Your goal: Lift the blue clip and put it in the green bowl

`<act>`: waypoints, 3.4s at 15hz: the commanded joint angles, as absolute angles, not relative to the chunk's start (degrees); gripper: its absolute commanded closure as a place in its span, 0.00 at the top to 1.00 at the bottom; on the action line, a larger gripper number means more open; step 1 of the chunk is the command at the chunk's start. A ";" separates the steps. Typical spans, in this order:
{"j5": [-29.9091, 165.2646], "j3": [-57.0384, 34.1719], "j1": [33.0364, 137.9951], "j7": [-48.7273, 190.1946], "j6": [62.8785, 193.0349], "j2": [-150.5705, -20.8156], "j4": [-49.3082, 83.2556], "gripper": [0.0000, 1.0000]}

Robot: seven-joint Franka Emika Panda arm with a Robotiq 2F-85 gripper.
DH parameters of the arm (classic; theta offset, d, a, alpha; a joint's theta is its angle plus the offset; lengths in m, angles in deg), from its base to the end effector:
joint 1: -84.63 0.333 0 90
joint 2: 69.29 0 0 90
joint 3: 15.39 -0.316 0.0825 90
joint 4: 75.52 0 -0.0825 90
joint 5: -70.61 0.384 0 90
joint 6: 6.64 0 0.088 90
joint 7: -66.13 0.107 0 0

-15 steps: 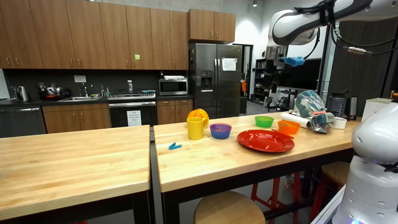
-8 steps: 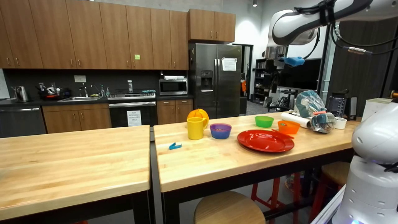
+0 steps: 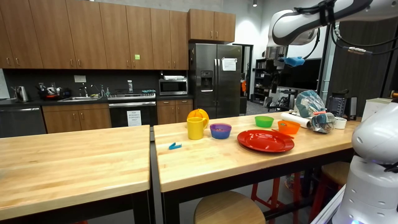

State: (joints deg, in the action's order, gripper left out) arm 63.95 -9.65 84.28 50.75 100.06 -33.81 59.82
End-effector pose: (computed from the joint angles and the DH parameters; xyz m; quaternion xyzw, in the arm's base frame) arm 0.3736 -0.0549 0.5567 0.9927 0.1017 0.0529 0.0375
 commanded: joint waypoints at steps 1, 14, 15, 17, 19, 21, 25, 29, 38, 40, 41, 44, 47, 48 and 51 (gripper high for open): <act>63.97 -10.06 84.05 52.81 102.23 -35.16 60.04 1.00; 66.13 -9.10 83.59 54.36 109.82 -41.68 62.21 1.00; 66.72 -9.21 83.76 54.31 110.88 -42.13 62.24 1.00; 66.90 -9.84 84.06 54.27 112.85 -43.37 62.10 1.00; 66.79 -10.42 84.42 54.10 114.55 -44.76 61.84 1.00; 66.81 -10.90 84.79 53.79 115.82 -46.16 61.52 1.00; 66.78 -12.33 85.52 53.86 118.30 -48.87 60.64 1.00; 66.43 -13.50 85.95 53.77 119.84 -50.88 59.85 1.00; 66.25 -13.85 85.80 54.18 119.43 -50.49 60.72 1.00; 66.57 -13.80 85.88 54.20 119.56 -50.57 60.85 1.00; 66.72 -13.98 86.17 54.03 120.14 -50.73 60.87 1.00; 67.18 -15.14 87.41 53.89 121.89 -52.26 59.98 1.00; 68.36 -16.31 89.49 52.71 124.05 -54.65 58.60 1.00; 69.38 -16.56 90.38 51.73 124.64 -55.64 57.96 1.00; 74.60 -16.63 93.58 44.05 126.27 -58.83 55.62 1.00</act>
State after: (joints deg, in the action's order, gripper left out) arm 70.13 -16.86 91.20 51.26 125.04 -55.11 58.97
